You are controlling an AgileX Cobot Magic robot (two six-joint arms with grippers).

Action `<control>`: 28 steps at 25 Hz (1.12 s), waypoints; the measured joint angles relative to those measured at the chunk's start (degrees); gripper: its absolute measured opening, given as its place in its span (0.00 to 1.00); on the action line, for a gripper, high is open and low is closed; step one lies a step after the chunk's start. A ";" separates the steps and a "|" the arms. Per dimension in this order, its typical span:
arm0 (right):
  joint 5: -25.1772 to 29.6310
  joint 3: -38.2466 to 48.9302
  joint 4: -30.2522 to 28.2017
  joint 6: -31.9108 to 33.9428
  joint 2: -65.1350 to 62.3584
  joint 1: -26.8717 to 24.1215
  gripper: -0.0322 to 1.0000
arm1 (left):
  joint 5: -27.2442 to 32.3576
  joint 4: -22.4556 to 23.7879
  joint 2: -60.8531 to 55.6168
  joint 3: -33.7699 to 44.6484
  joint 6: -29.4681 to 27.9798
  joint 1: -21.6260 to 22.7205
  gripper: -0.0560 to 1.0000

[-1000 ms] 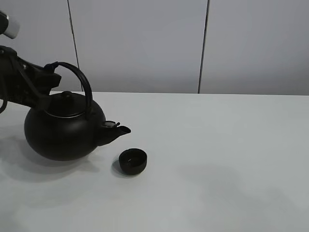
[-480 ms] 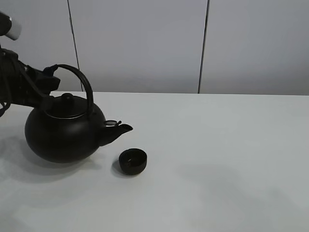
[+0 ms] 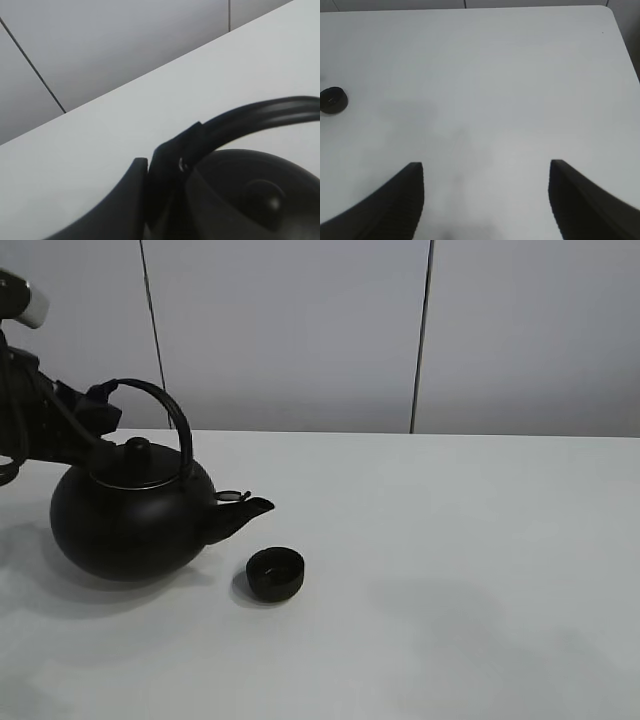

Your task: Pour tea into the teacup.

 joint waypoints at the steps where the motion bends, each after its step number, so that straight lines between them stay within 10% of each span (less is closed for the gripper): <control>1: 0.00 0.00 0.00 0.00 0.00 0.00 0.50 | -0.35 0.07 0.00 0.00 0.09 0.01 0.17; 28: 0.00 0.00 0.00 0.00 0.00 0.00 0.50 | 0.73 -1.82 0.00 0.00 7.61 0.01 0.16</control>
